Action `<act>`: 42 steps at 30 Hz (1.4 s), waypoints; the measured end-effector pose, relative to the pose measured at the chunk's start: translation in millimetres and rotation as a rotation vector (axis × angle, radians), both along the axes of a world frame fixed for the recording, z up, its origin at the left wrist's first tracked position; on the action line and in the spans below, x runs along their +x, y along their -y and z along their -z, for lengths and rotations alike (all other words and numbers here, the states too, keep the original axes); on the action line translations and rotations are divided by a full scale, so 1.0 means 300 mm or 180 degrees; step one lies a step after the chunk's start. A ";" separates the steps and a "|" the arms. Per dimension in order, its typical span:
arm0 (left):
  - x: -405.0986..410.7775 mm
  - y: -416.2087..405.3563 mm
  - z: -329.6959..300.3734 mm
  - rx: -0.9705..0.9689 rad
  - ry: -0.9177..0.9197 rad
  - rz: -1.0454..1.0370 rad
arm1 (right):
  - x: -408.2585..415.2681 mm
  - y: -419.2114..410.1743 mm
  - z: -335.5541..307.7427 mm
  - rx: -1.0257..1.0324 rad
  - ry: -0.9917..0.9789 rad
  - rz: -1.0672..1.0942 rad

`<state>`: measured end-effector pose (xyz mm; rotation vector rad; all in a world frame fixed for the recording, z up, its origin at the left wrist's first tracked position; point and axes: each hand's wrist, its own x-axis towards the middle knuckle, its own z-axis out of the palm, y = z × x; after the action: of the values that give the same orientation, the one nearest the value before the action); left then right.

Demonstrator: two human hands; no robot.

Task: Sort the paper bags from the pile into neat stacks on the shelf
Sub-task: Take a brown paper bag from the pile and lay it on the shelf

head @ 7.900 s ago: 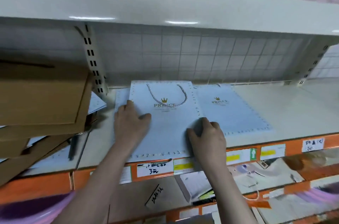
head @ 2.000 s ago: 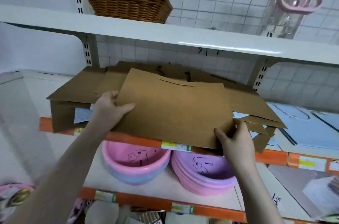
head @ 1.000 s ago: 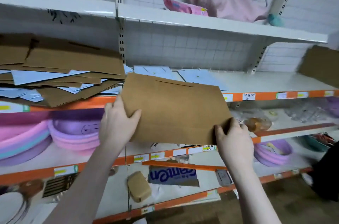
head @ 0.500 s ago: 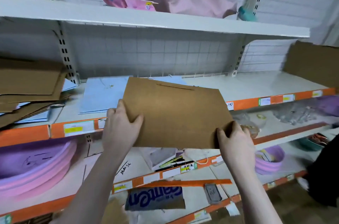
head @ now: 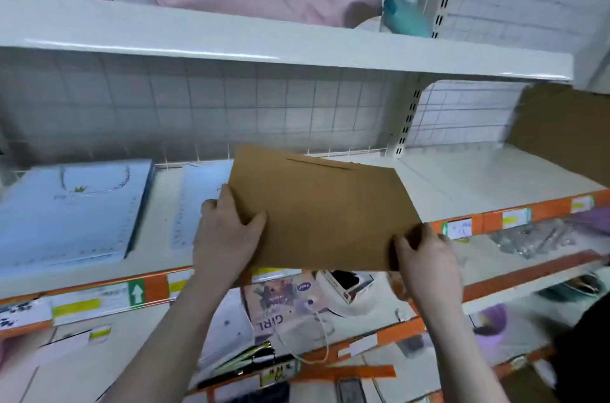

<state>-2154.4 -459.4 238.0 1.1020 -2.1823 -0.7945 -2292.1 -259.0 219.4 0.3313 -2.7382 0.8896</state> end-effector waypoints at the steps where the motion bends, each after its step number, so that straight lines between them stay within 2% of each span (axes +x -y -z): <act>1: -0.049 -0.014 0.003 0.0017 -0.0009 -0.0040 | -0.062 -0.009 -0.001 0.0010 0.0007 -0.0035; 7: -0.349 -0.132 0.036 0.0194 0.0027 -0.0374 | -0.434 -0.060 0.021 -0.0205 0.0224 -0.0542; 15: -0.618 -0.205 0.061 0.0302 0.0306 -0.0623 | -0.762 -0.071 0.034 0.0115 0.0372 -0.0888; 23: -0.699 -0.138 0.123 0.0137 0.0744 -0.0782 | -0.874 0.012 0.069 0.0662 0.0263 -0.1280; 28: -0.757 -0.119 0.153 -0.0262 0.1262 -0.0668 | -0.930 0.042 0.089 0.1039 0.0096 -0.1230; 34: -0.816 -0.085 0.182 -0.0429 0.1691 -0.0665 | -0.956 0.068 0.091 0.1418 -0.0157 -0.1215; 42: -0.833 -0.072 0.208 -0.0547 0.1592 -0.0759 | -0.986 0.093 0.096 0.1409 -0.0156 -0.1215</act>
<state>-2404.3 -437.9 175.7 1.5589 -2.3905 -0.2333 -2588.0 -286.8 190.5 0.9671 -2.8506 0.3250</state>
